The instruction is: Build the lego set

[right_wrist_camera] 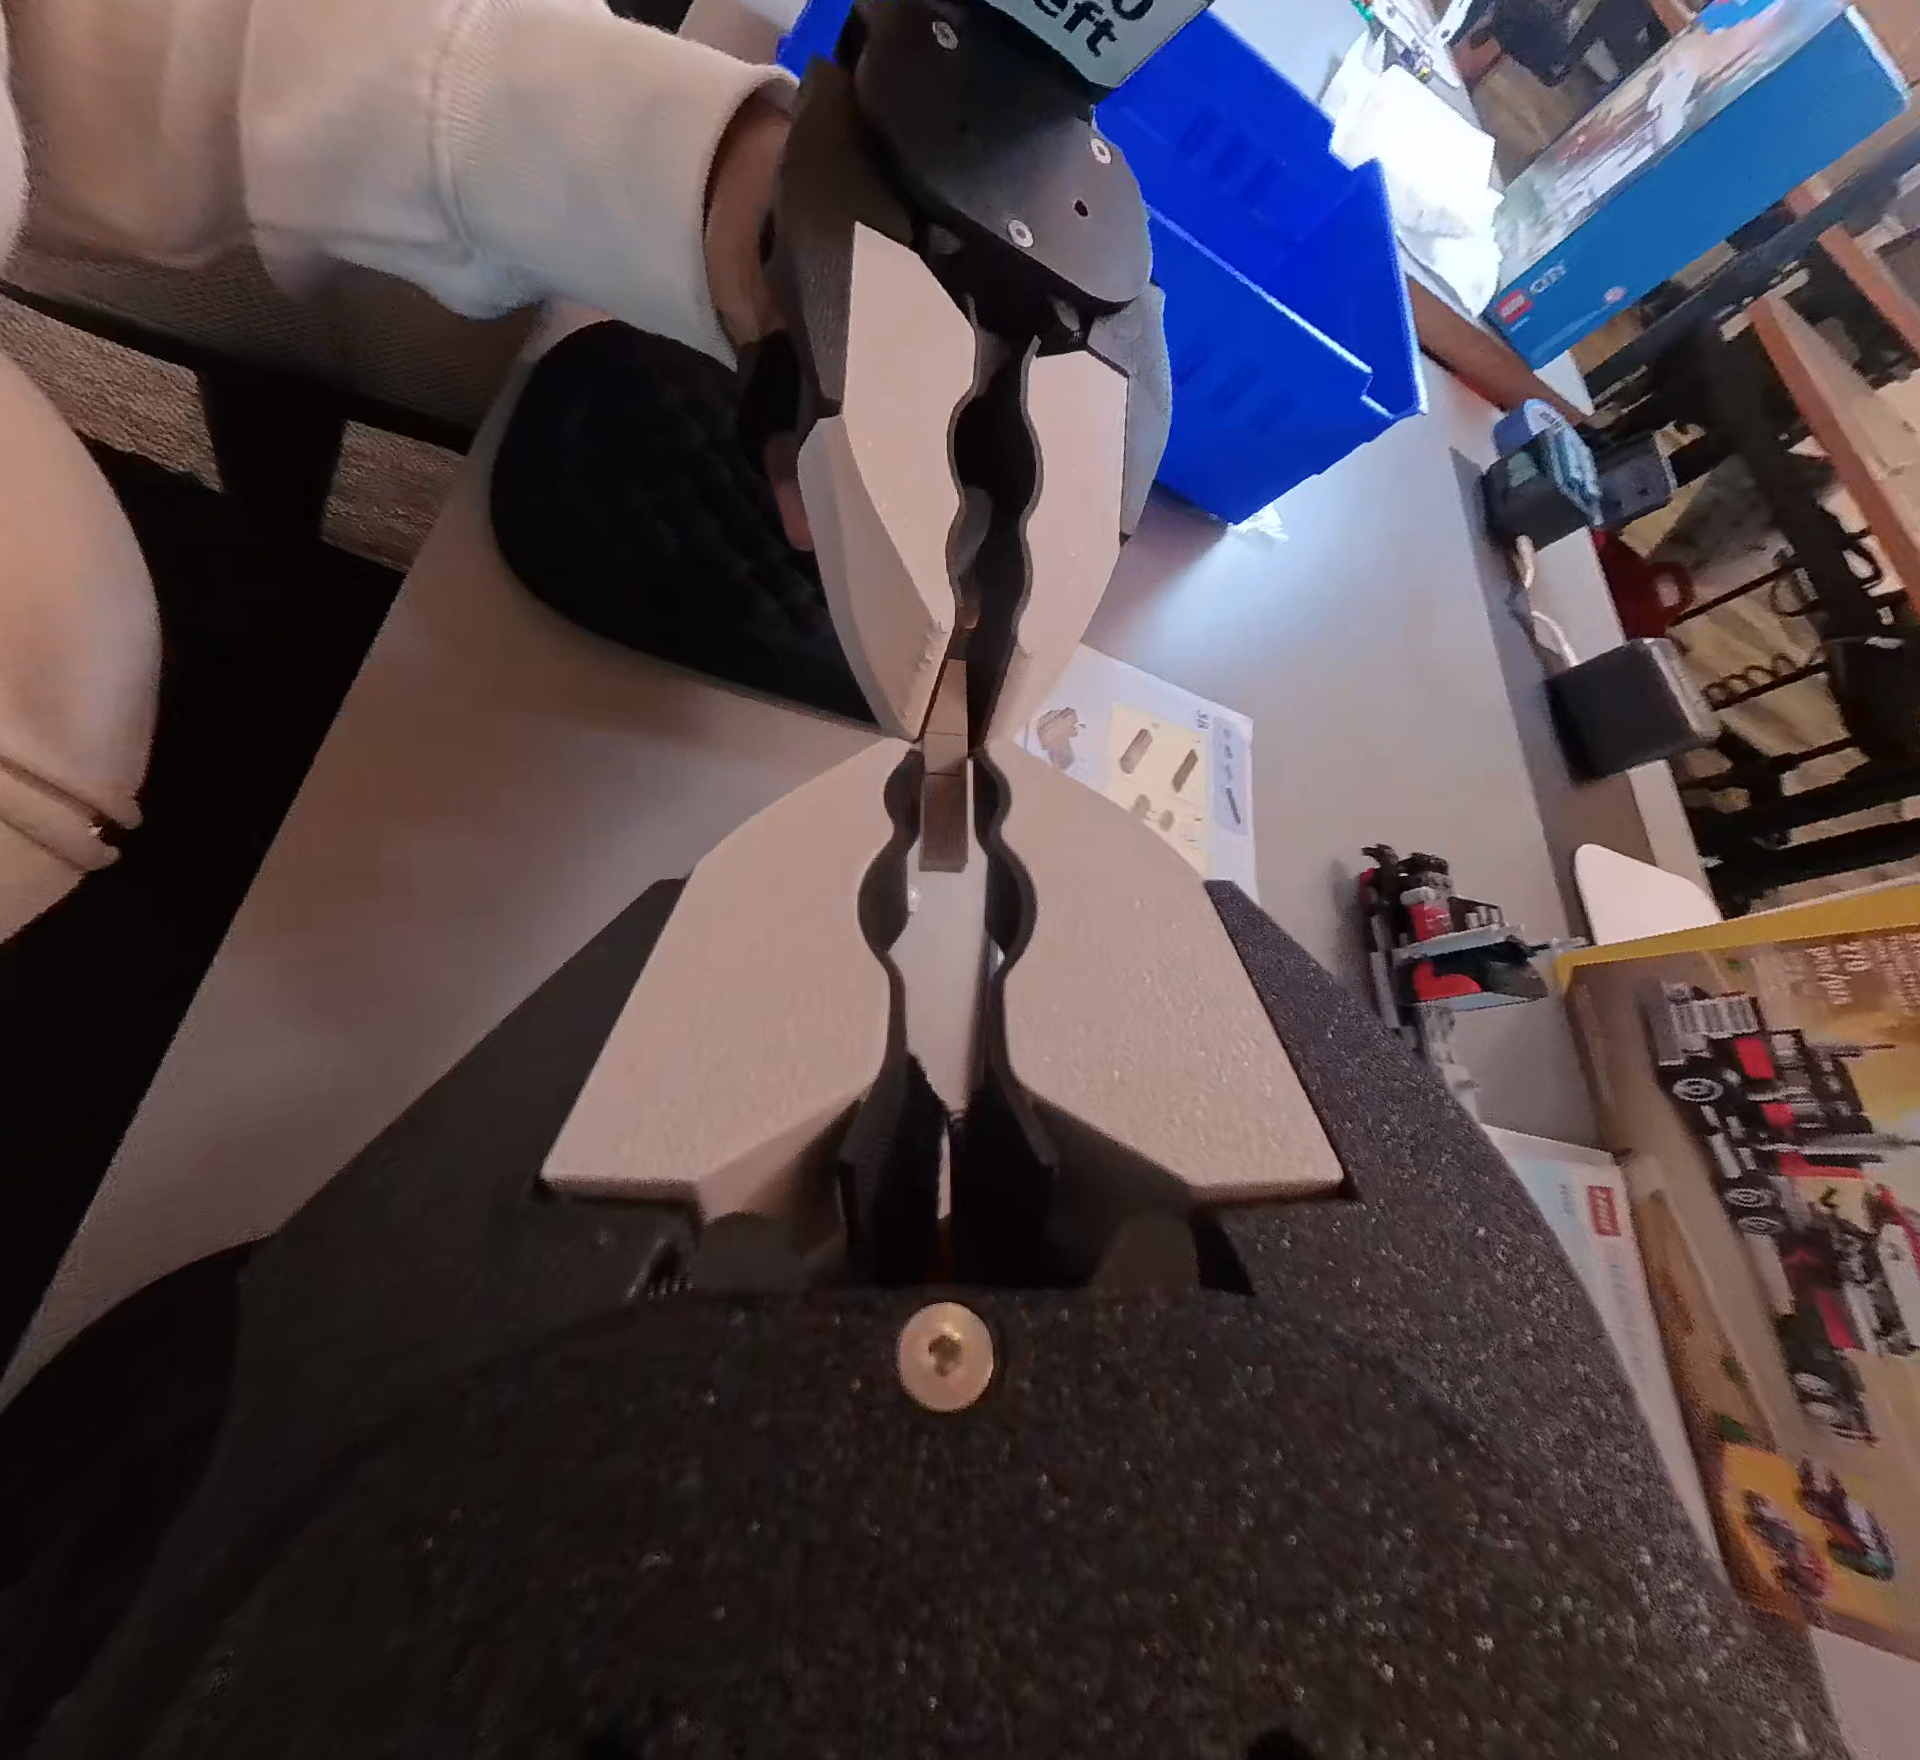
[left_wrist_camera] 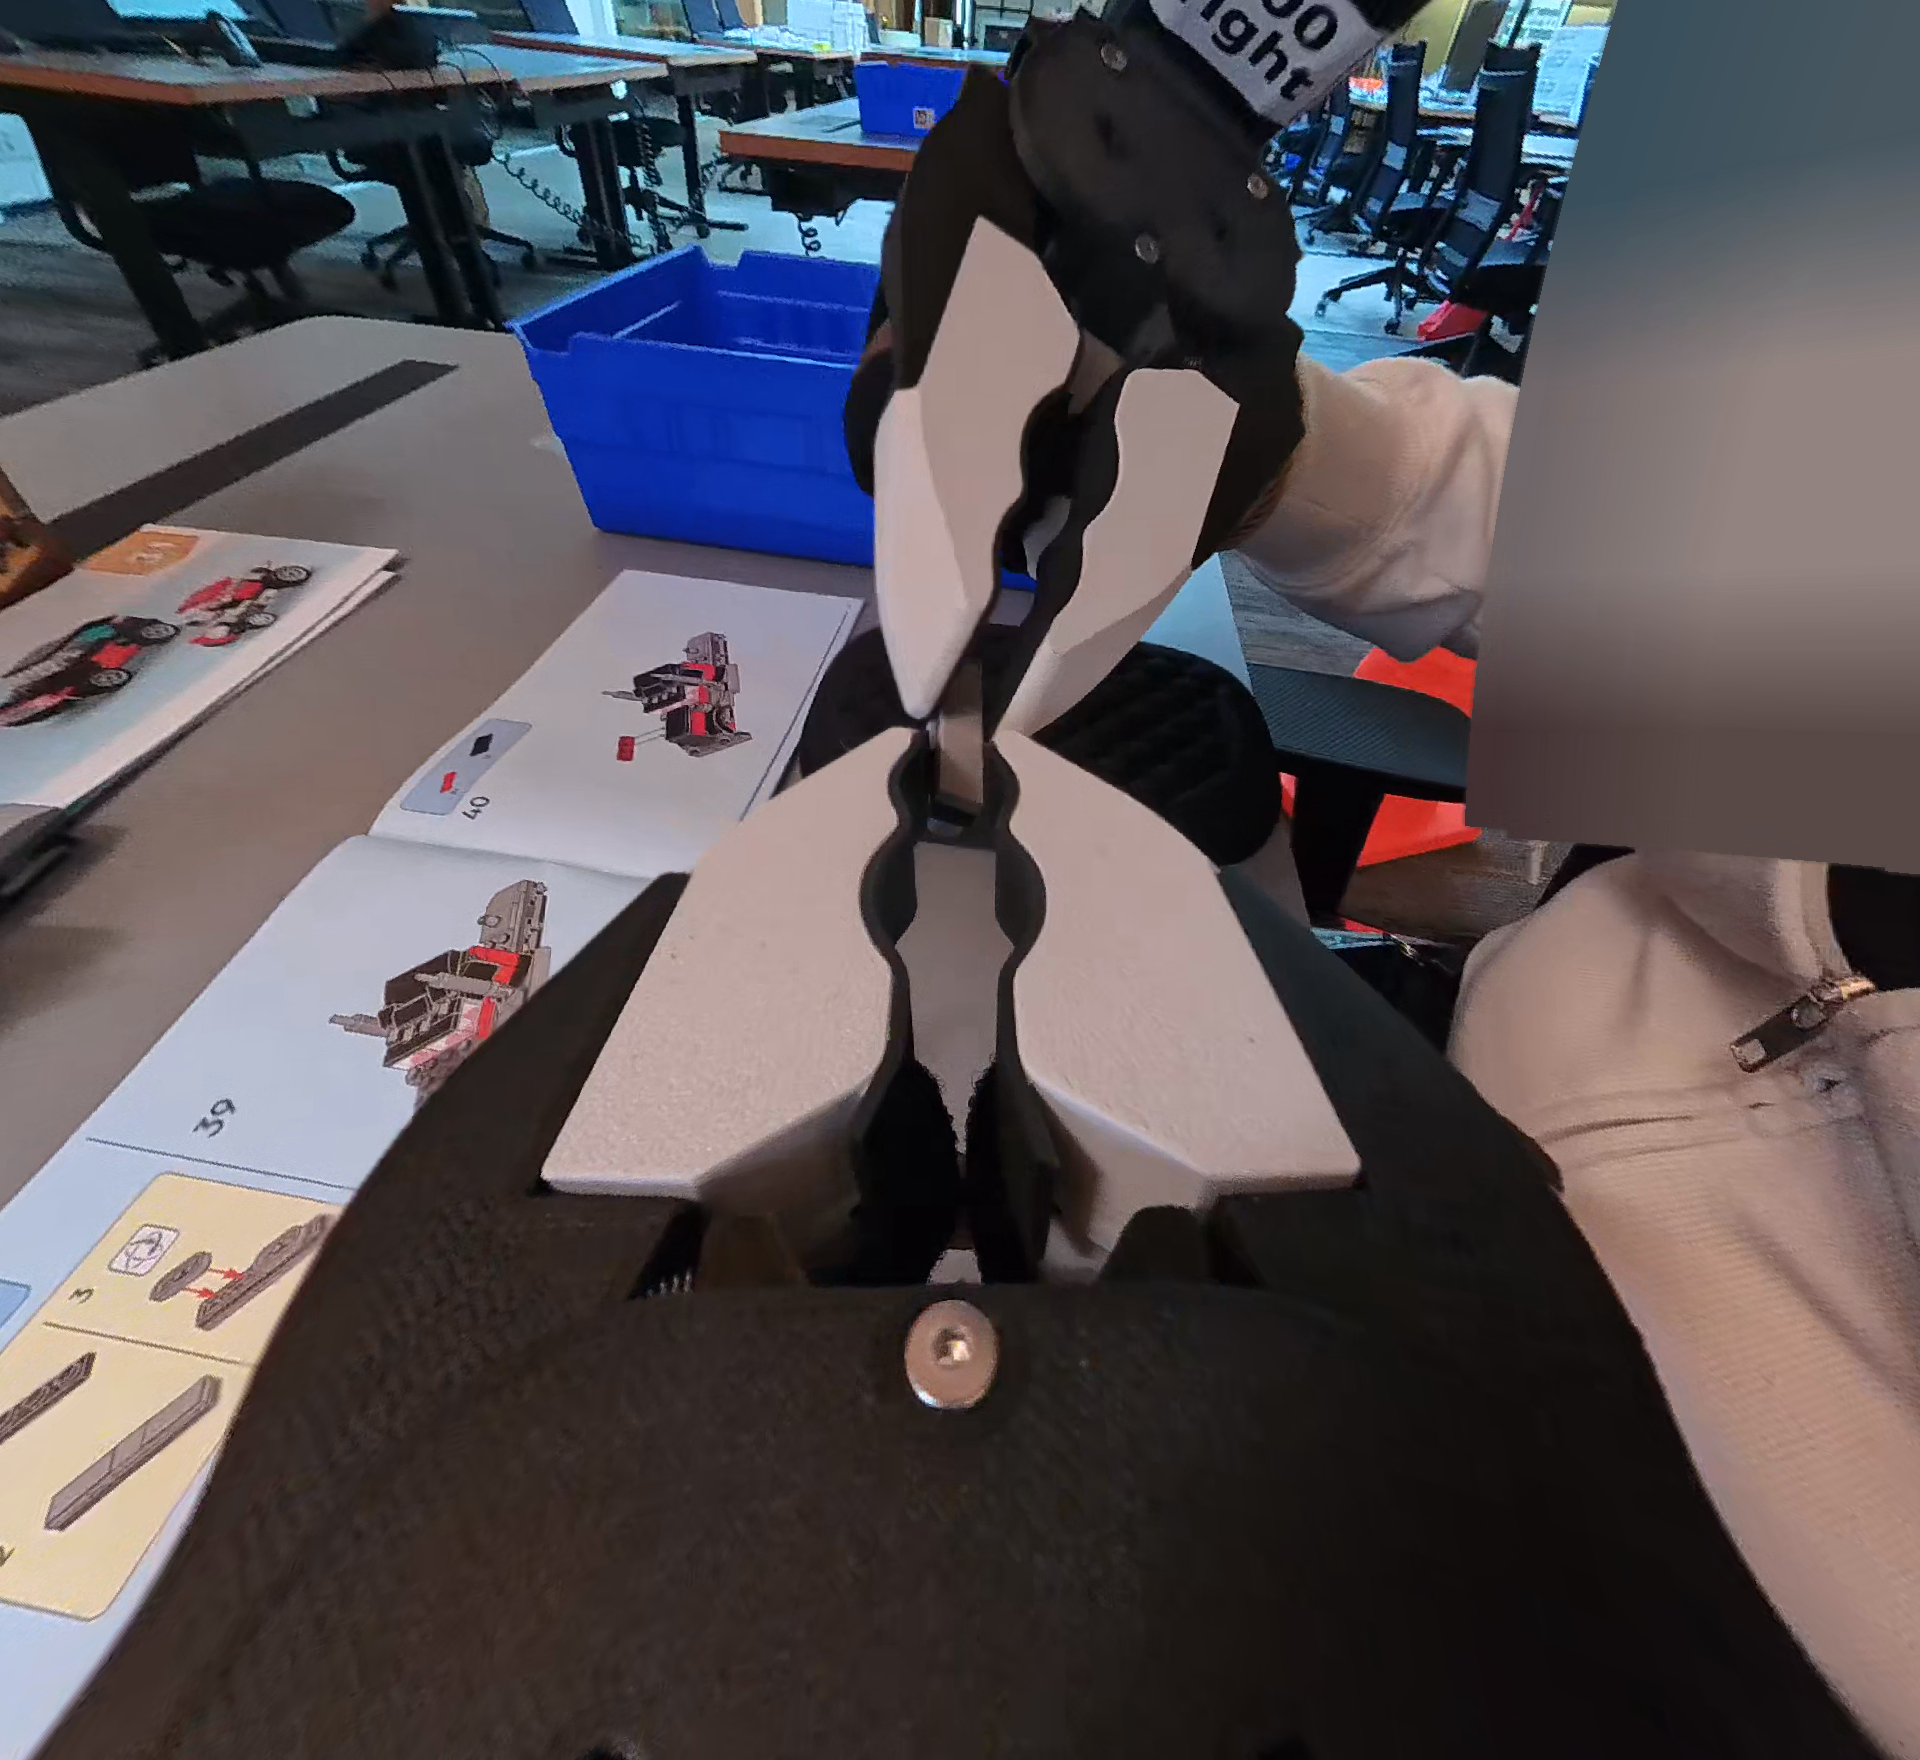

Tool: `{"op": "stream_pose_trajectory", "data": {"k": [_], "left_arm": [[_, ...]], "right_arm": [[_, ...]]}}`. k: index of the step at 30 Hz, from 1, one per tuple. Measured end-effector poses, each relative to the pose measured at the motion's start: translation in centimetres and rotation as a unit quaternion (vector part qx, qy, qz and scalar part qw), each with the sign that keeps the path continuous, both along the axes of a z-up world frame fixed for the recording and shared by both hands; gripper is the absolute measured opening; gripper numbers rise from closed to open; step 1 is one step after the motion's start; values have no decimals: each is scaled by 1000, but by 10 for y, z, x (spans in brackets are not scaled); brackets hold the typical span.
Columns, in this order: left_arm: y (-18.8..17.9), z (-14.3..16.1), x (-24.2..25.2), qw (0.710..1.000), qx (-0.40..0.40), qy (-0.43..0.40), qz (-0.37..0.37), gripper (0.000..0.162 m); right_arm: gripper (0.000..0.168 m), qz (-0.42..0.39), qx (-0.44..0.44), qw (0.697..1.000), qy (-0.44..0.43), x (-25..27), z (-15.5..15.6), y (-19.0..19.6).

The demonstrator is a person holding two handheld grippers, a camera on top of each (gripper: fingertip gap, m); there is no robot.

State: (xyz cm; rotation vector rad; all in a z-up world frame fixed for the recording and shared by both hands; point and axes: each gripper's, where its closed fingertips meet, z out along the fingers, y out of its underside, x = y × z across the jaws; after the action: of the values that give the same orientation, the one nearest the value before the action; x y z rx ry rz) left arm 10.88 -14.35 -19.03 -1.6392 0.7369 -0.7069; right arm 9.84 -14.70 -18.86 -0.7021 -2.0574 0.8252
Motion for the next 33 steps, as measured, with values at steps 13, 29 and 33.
{"op": "stream_pose_trajectory", "data": {"k": [13,29,33], "left_arm": [[4,-46,-32,990,-84,103,45,37],[13,-109,-38,932,-185,279,142,18],[8,-109,-21,934,-230,232,147,18]], "right_arm": [[8,-78,-406,905,-100,2,-15,20],[8,-44,-733,677,-47,15,18,44],[8,-113,-691,712,-52,15,-2,43]]}}
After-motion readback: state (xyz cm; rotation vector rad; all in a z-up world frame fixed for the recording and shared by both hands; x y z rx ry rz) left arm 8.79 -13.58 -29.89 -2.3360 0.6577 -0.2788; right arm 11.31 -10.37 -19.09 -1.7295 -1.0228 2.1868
